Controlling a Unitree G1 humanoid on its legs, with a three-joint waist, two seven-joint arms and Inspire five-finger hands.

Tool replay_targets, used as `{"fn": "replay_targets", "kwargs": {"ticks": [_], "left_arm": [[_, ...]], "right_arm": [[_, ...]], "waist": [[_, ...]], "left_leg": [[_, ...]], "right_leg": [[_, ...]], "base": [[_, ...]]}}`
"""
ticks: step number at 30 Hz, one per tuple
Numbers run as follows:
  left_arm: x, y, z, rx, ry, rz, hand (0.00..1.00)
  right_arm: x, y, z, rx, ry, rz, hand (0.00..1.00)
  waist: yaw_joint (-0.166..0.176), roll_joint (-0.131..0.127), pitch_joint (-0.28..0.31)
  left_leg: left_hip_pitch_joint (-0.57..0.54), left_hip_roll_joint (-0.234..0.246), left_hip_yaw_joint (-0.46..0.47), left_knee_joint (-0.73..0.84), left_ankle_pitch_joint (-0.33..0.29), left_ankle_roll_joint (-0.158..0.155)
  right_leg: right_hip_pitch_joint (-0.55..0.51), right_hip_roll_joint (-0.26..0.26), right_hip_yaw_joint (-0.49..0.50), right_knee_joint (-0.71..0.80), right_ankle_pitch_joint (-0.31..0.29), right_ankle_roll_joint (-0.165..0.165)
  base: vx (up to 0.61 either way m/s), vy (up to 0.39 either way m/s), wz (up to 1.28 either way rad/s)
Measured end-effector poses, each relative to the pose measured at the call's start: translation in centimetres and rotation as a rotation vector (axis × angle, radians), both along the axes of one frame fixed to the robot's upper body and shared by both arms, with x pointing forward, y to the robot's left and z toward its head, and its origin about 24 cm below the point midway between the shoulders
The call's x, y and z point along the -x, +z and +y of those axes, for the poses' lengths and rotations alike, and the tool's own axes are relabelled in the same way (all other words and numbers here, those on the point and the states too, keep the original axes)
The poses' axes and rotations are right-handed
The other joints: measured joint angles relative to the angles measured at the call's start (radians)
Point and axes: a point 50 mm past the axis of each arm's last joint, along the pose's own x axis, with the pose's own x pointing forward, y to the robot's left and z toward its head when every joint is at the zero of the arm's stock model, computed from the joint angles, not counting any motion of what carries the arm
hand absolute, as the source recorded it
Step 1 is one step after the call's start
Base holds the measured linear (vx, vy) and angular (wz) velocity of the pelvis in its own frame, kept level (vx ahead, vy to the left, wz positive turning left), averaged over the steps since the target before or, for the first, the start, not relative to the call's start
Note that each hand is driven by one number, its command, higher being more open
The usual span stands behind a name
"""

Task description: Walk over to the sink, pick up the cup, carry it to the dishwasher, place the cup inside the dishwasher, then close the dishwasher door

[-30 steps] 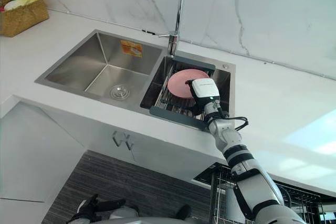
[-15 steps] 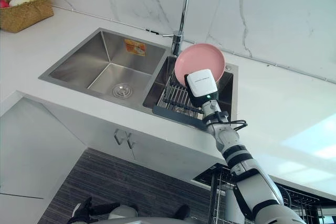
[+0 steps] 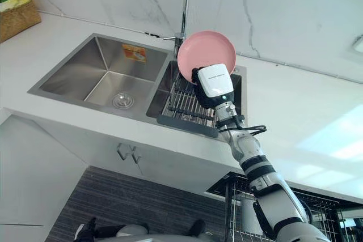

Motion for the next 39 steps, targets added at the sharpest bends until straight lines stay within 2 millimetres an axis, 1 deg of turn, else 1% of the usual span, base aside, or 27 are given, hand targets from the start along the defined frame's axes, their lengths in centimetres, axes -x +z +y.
{"fn": "replay_targets", "kwargs": {"ticks": [1,3,5,6,7,8,9,10,11,12,13,14,15,17,18,19,20,21,22,23,24,26,29,31,34,36,39], "left_arm": [[-0.1,0.0,0.0,0.000,0.000,-0.007,1.00],[0.1,0.0,0.1,0.005,0.019,-0.009,1.00],[1.6,-0.2,0.0,0.032,0.076,0.011,1.00],[2.1,-0.3,-0.1,0.036,0.066,0.024,1.00],[3.0,-0.5,-0.3,0.042,0.026,0.035,1.00],[3.5,-0.5,-0.4,0.042,-0.001,0.035,1.00],[3.5,-0.4,-0.4,0.044,-0.002,0.032,1.00],[3.3,-0.4,-0.2,0.045,0.004,0.026,1.00],[3.0,-0.3,-0.1,0.049,0.009,0.017,1.00],[2.8,-0.2,0.3,0.052,0.002,0.013,1.00],[2.4,-0.2,0.2,0.067,-0.001,0.007,1.00],[2.5,-0.2,0.2,0.070,-0.005,0.009,1.00],[2.9,0.0,0.8,0.063,0.011,0.014,1.00],[2.7,0.1,1.3,0.056,0.034,0.005,1.00],[2.4,0.3,1.8,0.049,0.066,-0.008,1.00],[2.0,0.5,2.4,0.039,0.072,-0.013,1.00],[1.1,0.6,2.4,0.042,0.070,-0.020,1.00],[0.6,0.5,2.0,0.053,0.069,-0.024,1.00],[-0.2,0.5,1.5,0.071,0.064,-0.039,1.00],[-0.7,0.4,1.0,0.086,0.065,-0.045,1.00],[-0.9,0.3,0.6,0.097,0.063,-0.044,1.00],[-1.9,0.1,-0.5,0.138,0.066,-0.054,1.00],[-2.5,-0.1,-1.5,0.165,0.057,-0.057,1.00],[-2.3,-0.4,-1.8,0.173,0.049,-0.039,1.00],[-1.8,-0.8,-2.3,0.187,0.042,-0.004,1.00],[-2.1,-0.8,-2.6,0.189,0.019,-0.001,1.00],[-3.6,-0.6,-3.2,0.196,-0.027,-0.032,1.00]], "right_arm": [[0.7,0.6,-0.6,-0.031,0.004,-0.019,0.00],[1.9,2.2,-1.1,-0.078,0.027,-0.080,0.00],[2.5,3.5,-0.7,-0.136,0.090,-0.119,0.00],[2.7,3.7,-0.6,-0.142,0.104,-0.124,0.00],[3.1,3.9,-0.8,-0.162,0.115,-0.132,0.00],[3.3,3.8,-1.3,-0.180,0.107,-0.131,0.00],[3.5,3.6,-1.6,-0.188,0.094,-0.128,0.00],[3.9,2.7,-2.5,-0.234,0.064,-0.104,0.00],[4.2,2.3,-2.9,-0.252,0.045,-0.092,0.00],[4.7,1.3,-3.7,-0.280,0.006,-0.074,0.00],[5.1,0.8,-4.3,-0.286,-0.021,-0.062,0.00],[5.3,0.6,-4.5,-0.292,-0.026,-0.055,0.00],[5.7,0.5,-4.6,-0.300,-0.008,-0.076,0.00],[5.9,1.1,-4.1,-0.303,0.033,-0.116,0.00],[6.4,1.9,-3.4,-0.288,0.103,-0.173,0.00],[6.6,2.3,-3.0,-0.273,0.138,-0.203,0.00],[6.7,2.6,-2.7,-0.257,0.164,-0.219,0.00],[6.7,2.7,-2.7,-0.244,0.172,-0.218,0.00],[6.6,2.5,-2.5,-0.215,0.184,-0.192,0.00],[6.6,2.5,-2.7,-0.198,0.183,-0.177,0.00],[6.6,2.5,-2.8,-0.190,0.180,-0.168,0.00],[6.7,2.4,-3.0,-0.210,0.177,-0.135,0.00],[6.9,1.9,-3.3,-0.200,0.161,-0.077,0.00],[7.0,1.4,-3.4,-0.205,0.162,-0.024,0.00],[6.8,1.0,-3.5,-0.198,0.161,0.037,0.00],[6.7,0.8,-3.5,-0.193,0.156,0.055,0.00],[5.6,0.6,-3.8,-0.189,0.132,0.075,0.00]], "waist": [[-0.002,0.002,-0.001],[0.001,0.006,0.001],[0.008,0.007,0.001],[0.006,0.013,0.000],[0.004,0.028,-0.002],[0.000,0.040,-0.003],[-0.002,0.046,-0.002],[-0.009,0.042,0.000],[-0.023,0.033,0.003],[-0.036,0.031,0.009],[-0.047,0.063,0.024],[-0.059,0.079,0.021],[-0.075,0.096,0.006],[-0.073,0.091,-0.009],[-0.073,0.085,-0.024],[-0.072,0.076,-0.029],[-0.069,0.069,-0.031],[-0.067,0.078,-0.030],[-0.061,0.081,-0.032],[-0.061,0.082,-0.032],[-0.064,0.084,-0.034],[-0.089,0.084,-0.043],[-0.093,0.086,-0.043],[-0.092,0.091,-0.040],[-0.094,0.107,-0.031],[-0.096,0.120,-0.022],[-0.099,0.149,0.012]], "left_leg": [[0.002,0.000,0.014,0.001,-0.003,0.002],[-0.007,-0.004,0.029,0.032,-0.021,0.028],[-0.024,-0.021,0.037,0.128,-0.062,0.043],[-0.025,-0.022,0.050,0.150,-0.077,0.045],[-0.024,-0.018,0.089,0.192,-0.119,0.052],[-0.028,-0.011,0.120,0.231,-0.165,0.064],[-0.032,-0.010,0.130,0.252,-0.191,0.069],[-0.042,-0.016,0.180,0.289,-0.222,0.084],[-0.047,-0.025,0.206,0.300,-0.228,0.092],[-0.038,-0.029,0.271,0.275,-0.217,0.120],[-0.010,-0.012,0.343,0.266,-0.214,0.123],[0.003,-0.001,0.368,0.263,-0.215,0.125],[0.012,0.014,0.441,0.258,-0.215,0.124],[-0.006,0.029,0.494,0.261,-0.214,0.122],[-0.045,0.055,0.543,0.283,-0.212,0.110],[-0.075,0.065,0.556,0.302,-0.212,0.107],[-0.101,0.072,0.550,0.315,-0.209,0.102],[-0.108,0.084,0.541,0.315,-0.203,0.096],[-0.105,0.097,0.500,0.308,-0.188,0.091],[-0.094,0.098,0.480,0.300,-0.187,0.089],[-0.086,0.097,0.475,0.291,-0.183,0.083],[-0.082,0.095,0.466,0.265,-0.169,0.066],[-0.093,0.094,0.446,0.261,-0.150,0.065],[-0.097,0.094,0.420,0.266,-0.144,0.064],[-0.118,0.092,0.388,0.296,-0.140,0.064],[-0.148,0.089,0.354,0.327,-0.139,0.061],[-0.214,0.082,0.315,0.357,-0.131,0.056]], "right_leg": [[-0.005,0.002,0.017,0.000,0.002,0.000],[-0.027,0.009,0.088,0.000,0.008,-0.001],[-0.069,0.023,0.216,0.006,0.036,-0.007],[-0.077,0.027,0.249,0.006,0.045,-0.008],[-0.096,0.044,0.318,0.007,0.064,-0.010],[-0.121,0.063,0.387,0.012,0.086,-0.012],[-0.140,0.072,0.426,0.022,0.094,-0.012],[-0.187,0.082,0.497,0.063,0.104,-0.009],[-0.206,0.080,0.527,0.075,0.114,-0.003],[-0.215,0.062,0.517,0.073,0.086,-0.010],[-0.289,0.017,0.340,0.353,-0.053,-0.113],[-0.303,-0.011,0.270,0.491,-0.119,-0.134],[-0.275,-0.082,0.157,0.717,-0.262,-0.132],[-0.227,-0.099,0.114,0.709,-0.319,-0.114],[-0.163,-0.096,0.081,0.607,-0.345,-0.060],[-0.117,-0.087,0.069,0.479,-0.328,-0.012],[-0.087,-0.048,0.073,0.340,-0.303,0.020],[-0.065,-0.017,0.077,0.266,-0.252,0.035],[-0.003,0.042,0.107,0.101,-0.161,0.017],[0.020,0.058,0.121,0.054,-0.138,0.014],[0.029,0.064,0.127,0.037,-0.131,0.012],[0.030,0.077,0.141,0.008,-0.117,0.005],[0.016,0.079,0.150,0.008,-0.113,-0.001],[0.016,0.079,0.150,0.008,-0.112,-0.002],[0.015,0.074,0.142,0.008,-0.109,-0.007],[0.009,0.068,0.126,0.008,-0.104,-0.008],[-0.031,0.059,0.105,0.009,-0.083,-0.011]], "base": [[0.05,0.077,-0.32],[0.06,0.088,-0.61],[0.04,0.069,-1.41],[0.00,0.059,-1.79],[-0.02,0.092,-1.84],[-0.03,0.114,-1.91],[-0.07,0.133,-1.93],[-0.10,0.121,-1.45],[-0.19,0.134,-1.61],[-0.25,0.116,-1.54],[-0.25,0.111,-1.51],[-0.18,0.159,-1.72],[-0.08,0.121,-1.31],[-0.05,0.032,-1.24],[-0.02,-0.071,-1.18],[0.01,-0.108,-1.20],[0.00,-0.141,-0.78],[0.00,-0.236,-0.88],[0.01,-0.240,-0.76],[0.01,-0.221,-0.65],[-0.03,-0.122,-0.30],[-0.05,-0.091,-0.18],[-0.04,-0.040,-0.10],[0.00,0.000,0.00],[-0.02,0.041,0.08],[-0.06,0.104,0.24],[-0.09,0.103,0.24]]}}
